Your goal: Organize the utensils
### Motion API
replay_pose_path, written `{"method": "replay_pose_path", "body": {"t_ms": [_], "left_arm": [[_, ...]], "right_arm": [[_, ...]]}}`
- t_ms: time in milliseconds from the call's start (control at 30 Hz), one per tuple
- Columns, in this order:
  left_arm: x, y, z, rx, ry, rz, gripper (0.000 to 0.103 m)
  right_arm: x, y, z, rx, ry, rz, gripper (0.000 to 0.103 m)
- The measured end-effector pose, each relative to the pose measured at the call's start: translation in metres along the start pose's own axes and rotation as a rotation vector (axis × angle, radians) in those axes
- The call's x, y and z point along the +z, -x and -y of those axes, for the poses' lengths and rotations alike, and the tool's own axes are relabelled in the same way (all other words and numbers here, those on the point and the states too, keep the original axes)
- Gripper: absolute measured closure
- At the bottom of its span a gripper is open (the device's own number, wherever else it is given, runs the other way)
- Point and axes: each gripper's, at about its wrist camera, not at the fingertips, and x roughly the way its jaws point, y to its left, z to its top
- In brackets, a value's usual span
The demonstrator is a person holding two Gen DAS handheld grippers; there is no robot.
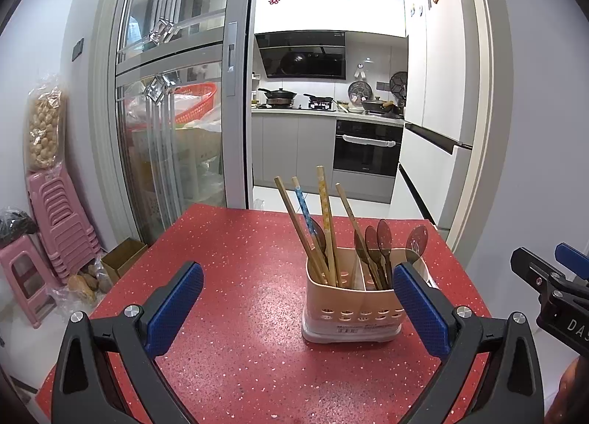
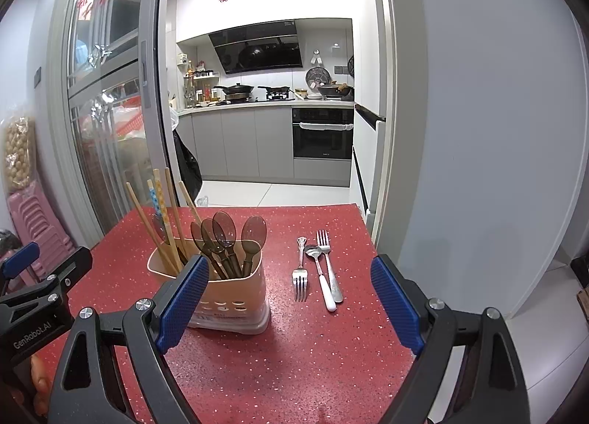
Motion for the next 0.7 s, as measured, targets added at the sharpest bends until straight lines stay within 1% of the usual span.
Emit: {"method": "replay_pose_path", "body": {"t_ms": [700], "left_arm": [[0.0034,0.0061,-0.0025,-0.003,-0.007,-0.010,0.000]], "right_arm": [[-0.0017,-0.0032,0.0016,-0.002,-0.003,-0.007,0.011]]}}
